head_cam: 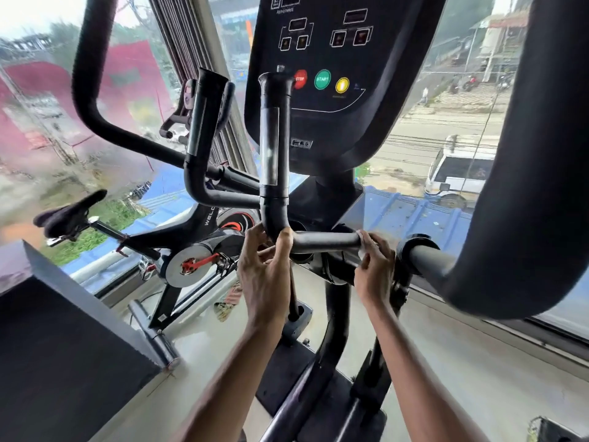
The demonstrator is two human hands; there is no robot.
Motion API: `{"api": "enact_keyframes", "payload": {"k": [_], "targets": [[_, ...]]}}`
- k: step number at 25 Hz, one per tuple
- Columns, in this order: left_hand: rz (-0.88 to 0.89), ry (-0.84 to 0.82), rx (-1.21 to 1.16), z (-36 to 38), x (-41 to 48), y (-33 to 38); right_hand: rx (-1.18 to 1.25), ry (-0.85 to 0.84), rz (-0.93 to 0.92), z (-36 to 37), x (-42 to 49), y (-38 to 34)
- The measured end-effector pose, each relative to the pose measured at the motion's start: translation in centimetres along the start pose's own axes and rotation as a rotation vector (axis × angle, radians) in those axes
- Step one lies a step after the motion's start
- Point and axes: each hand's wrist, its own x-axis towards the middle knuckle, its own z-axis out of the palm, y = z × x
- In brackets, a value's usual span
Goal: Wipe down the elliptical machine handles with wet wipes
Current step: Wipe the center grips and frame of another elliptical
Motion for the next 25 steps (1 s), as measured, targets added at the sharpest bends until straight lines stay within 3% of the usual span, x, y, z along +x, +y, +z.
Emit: {"api": "enact_keyframes", "payload": {"k": [1,3,6,10,15,20,22,25], "targets": [[-0.001,0.002,-0.002,0.0,0.0,0.0,0.045,0.064,-0.015,0.3,-0.3,-0.8],[0.004,0.005,-0.002,-0.1,-0.1,0.1,0.015,0.138,-0.223,0.8,-1.4,-0.9],[0.011,0.005,-0.007,-0.1,0.0,0.0,0.014,0.091,-0.329,0.5,-1.3,-1.6],[0.0,-0.004,-0.012,-0.3,0.1,-0.4,0.019,0.076,-0.158,0.0,0.9,-1.4],[0.008,-0.027,0.005,-0.6,0.6,-0.7,0.067,0.099,-0.106,0.8,2.4,-0.5],[0.043,-0.082,0.011,-1.0,0.9,-1.1,-0.081,0.003,-0.008,1.8,4.3,2.2],[0.055,-0.099,0.003,-1.2,1.0,-1.2,-0.117,0.021,-0.045,1.2,3.4,0.8],[0.057,-0.12,-0.019,-1.3,1.1,-1.3,-0.124,0.021,-0.263,0.0,0.3,-3.3]]}}
